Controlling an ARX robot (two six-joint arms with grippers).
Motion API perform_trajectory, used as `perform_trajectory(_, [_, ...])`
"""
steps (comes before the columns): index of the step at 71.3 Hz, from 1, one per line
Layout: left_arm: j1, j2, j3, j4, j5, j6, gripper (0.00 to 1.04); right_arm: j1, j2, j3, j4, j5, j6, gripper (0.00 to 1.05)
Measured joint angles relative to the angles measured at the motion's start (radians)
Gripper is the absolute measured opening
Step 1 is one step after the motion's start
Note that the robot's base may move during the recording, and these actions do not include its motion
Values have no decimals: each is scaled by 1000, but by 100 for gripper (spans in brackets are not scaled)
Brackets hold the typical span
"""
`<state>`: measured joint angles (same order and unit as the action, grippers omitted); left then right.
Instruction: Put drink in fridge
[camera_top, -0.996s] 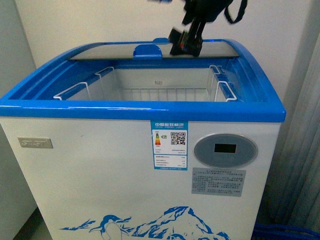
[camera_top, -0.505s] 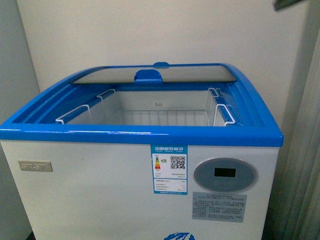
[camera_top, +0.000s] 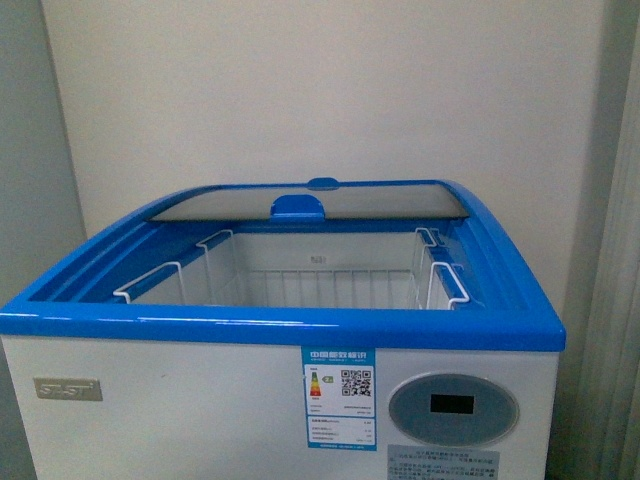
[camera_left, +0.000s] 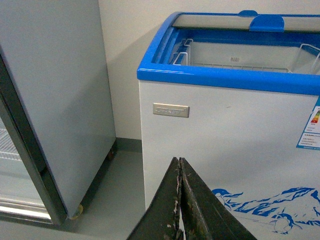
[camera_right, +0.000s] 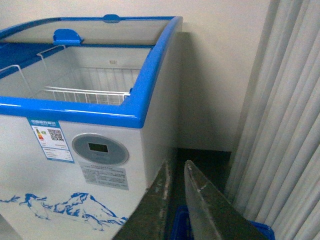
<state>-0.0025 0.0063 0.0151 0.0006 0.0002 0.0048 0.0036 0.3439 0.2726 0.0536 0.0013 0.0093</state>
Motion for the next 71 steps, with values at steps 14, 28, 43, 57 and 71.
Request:
perform_trajectory(14, [0,0,0,0,0,0,3,-2,-87,-113,29,-2,-4,3])
perform_trajectory(28, [0,0,0,0,0,0,3,-2,-200,-157,-49,-2,-4,3])
perform_trajectory(43, [0,0,0,0,0,0,3,-2,-270,-195,-65,-2,-5,3])
perform_trajectory(57, [0,0,0,0,0,0,3,-2,-291,-216,-61,-2,-5,3])
perform_trajectory(71, [0,0,0,0,0,0,3,-2,-331,-257,-58,-1,-6,3])
